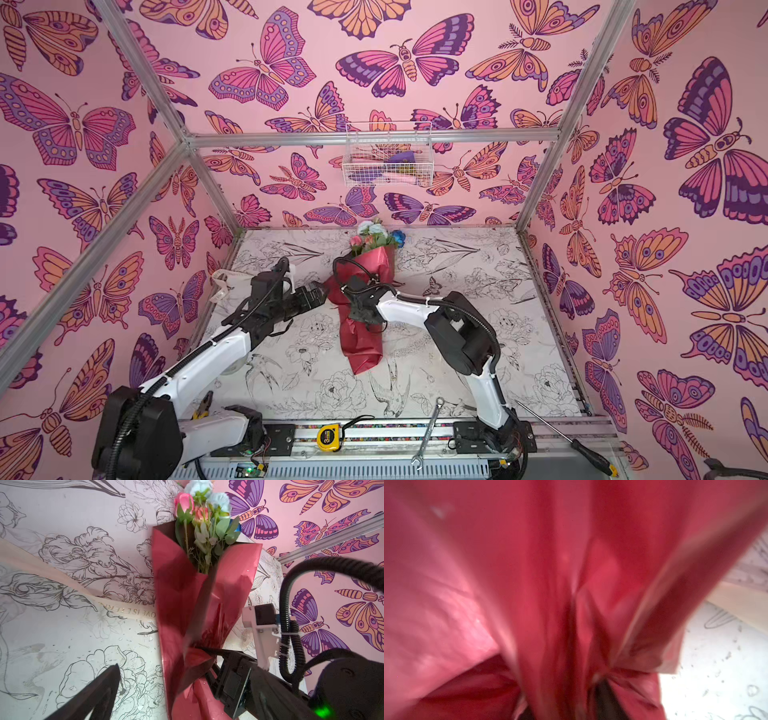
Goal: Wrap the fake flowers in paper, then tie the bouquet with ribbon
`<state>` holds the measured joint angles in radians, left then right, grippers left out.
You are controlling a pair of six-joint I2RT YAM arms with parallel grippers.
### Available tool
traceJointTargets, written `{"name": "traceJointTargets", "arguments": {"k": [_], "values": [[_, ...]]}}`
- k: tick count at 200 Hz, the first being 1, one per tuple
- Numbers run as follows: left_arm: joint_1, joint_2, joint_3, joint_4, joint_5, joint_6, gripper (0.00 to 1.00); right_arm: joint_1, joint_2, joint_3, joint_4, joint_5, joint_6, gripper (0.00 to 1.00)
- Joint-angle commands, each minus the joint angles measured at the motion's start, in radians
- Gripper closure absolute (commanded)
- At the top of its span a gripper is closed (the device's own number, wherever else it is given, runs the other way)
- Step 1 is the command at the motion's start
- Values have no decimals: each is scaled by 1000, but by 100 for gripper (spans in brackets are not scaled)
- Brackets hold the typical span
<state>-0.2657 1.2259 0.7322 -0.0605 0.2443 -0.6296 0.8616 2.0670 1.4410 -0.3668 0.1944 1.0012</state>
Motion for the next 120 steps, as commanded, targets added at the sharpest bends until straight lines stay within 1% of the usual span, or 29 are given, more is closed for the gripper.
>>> {"name": "traceJointTargets", "arguments": {"k": [1, 34, 67, 81, 84, 103, 120], "values": [[8, 10, 2, -16, 45, 8, 1, 3, -40, 8, -44, 24, -4, 42], [8, 1, 12, -51, 50, 25, 0, -5, -107, -8, -82, 51, -26, 27], [6, 26, 25, -86, 43, 57, 0, -13, -174, -38, -87, 47, -42, 18], [6, 38, 22, -84, 53, 60, 1, -13, -200, -43, -94, 45, -53, 17], [4, 72, 20, -85, 55, 60, 2, -13, -205, -46, -96, 44, -55, 16], [1, 123, 23, -84, 89, 69, 5, -13, -238, -60, -102, 36, -67, 15], [-14, 158, 22, -66, 117, 67, 10, -13, -265, -70, -107, 28, -76, 15]]}}
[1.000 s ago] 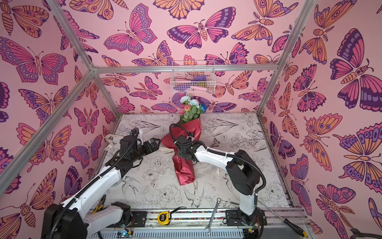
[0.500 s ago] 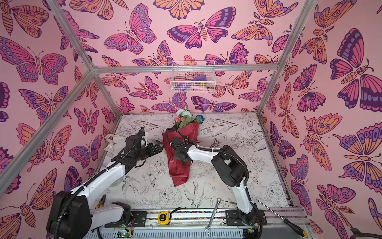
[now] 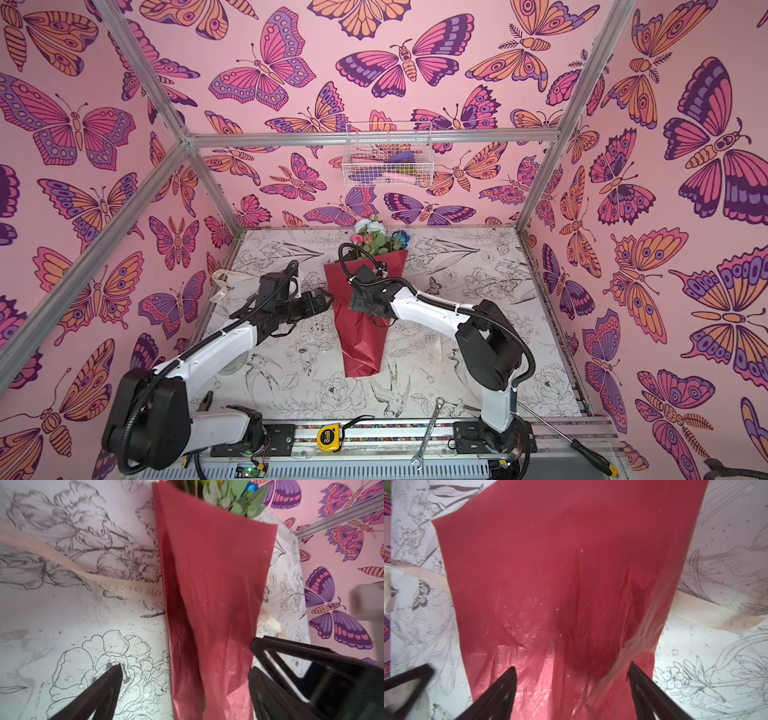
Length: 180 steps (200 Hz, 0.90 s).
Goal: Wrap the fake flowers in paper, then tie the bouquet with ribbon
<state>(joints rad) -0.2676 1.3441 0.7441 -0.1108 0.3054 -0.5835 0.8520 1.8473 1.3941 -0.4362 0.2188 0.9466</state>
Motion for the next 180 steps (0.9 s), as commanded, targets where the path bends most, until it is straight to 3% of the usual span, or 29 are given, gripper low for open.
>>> {"name": "traceJointTargets", "arguments": {"k": [1, 58, 112, 139, 180], "values": [[-13, 40, 10, -13, 56, 20, 10, -4, -49, -24, -39, 4, -21, 15], [-53, 146, 23, 78, 108, -19, 22, -5, -88, -75, -49, 9, -29, 17], [-59, 141, 4, 137, 70, -50, 40, -5, 1, -53, -20, -44, -38, 32], [-59, 228, 20, 162, 77, -58, 44, -7, -1, -53, -44, -41, -49, 33], [-61, 329, 31, 220, 128, -84, 58, -27, -100, -123, -91, -65, -82, 33]]}}
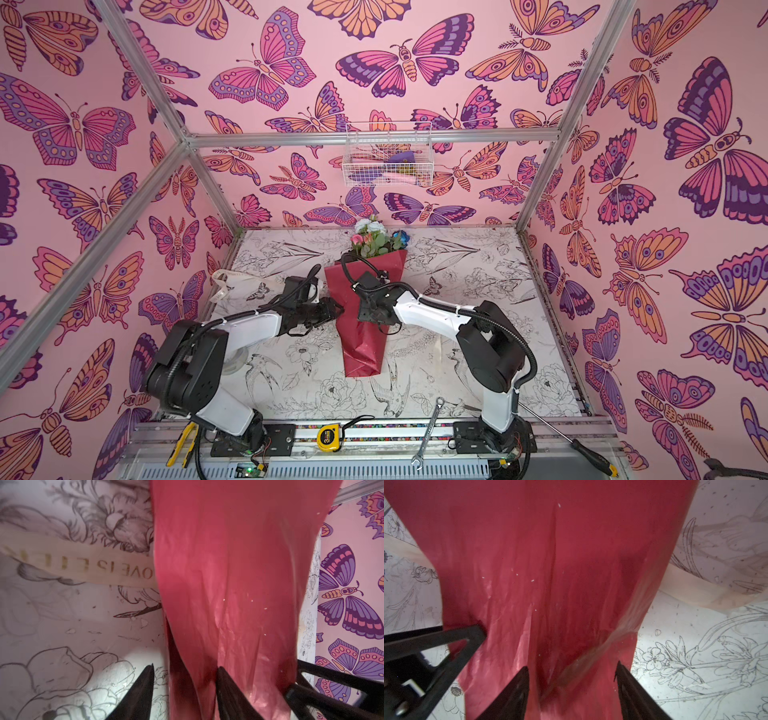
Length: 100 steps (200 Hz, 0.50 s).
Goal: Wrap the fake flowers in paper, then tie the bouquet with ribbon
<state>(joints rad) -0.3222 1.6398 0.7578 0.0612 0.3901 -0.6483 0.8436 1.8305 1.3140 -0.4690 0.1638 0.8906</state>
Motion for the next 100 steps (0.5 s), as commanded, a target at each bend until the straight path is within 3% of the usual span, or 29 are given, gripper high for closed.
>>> {"name": "traceJointTargets", "arguments": {"k": [1, 63, 100], "values": [[-6, 34, 17, 49, 44, -19, 58, -19, -87, -46, -61, -10, -27, 33], [-8, 64, 15, 51, 33, -7, 78, -70, -384, -281, -256, 98, 6, 35], [-18, 92, 22, 63, 31, -10, 92, -157, -537, -464, -296, 118, 56, 31]]}}
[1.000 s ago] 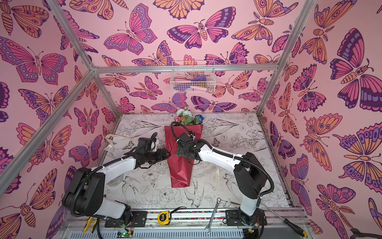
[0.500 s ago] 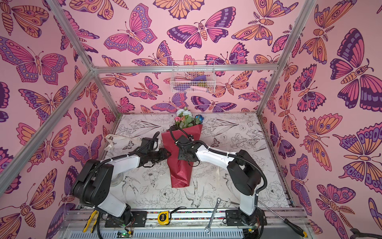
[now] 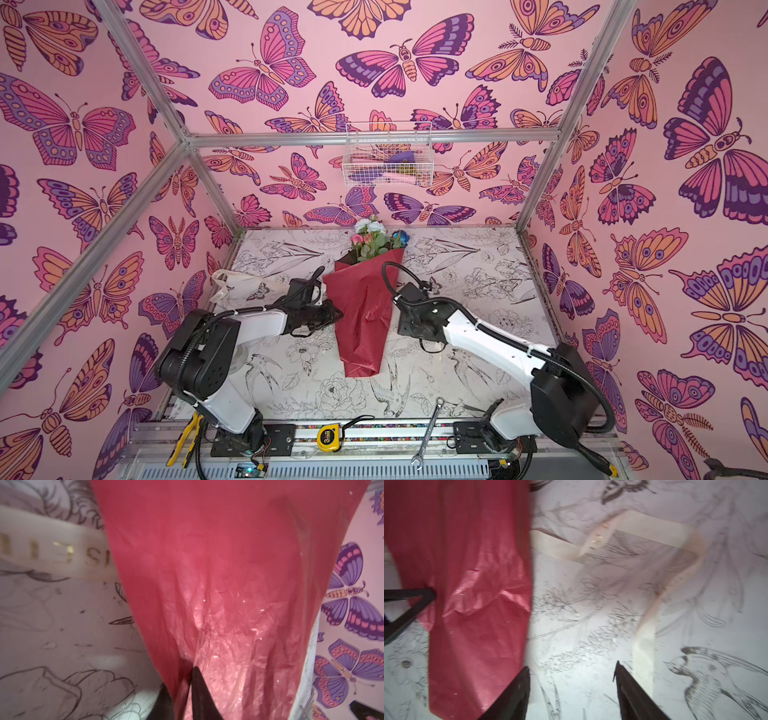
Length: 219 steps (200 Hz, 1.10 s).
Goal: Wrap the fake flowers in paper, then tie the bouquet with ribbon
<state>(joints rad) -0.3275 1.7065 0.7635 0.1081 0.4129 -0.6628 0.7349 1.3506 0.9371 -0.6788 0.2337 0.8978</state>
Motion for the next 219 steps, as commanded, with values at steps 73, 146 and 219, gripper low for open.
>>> {"name": "traceJointTargets", "arguments": {"k": [73, 146, 219], "values": [[-25, 77, 52, 18, -18, 18, 100, -183, 34, -214, 169, -113, -14, 28], [-105, 143, 145, -26, -13, 108, 100, -442, 87, -231, 189, -234, -121, 100], [-202, 210, 273, -103, -13, 168, 100, -974, -205, -153, 4, -331, -312, 100]]}}
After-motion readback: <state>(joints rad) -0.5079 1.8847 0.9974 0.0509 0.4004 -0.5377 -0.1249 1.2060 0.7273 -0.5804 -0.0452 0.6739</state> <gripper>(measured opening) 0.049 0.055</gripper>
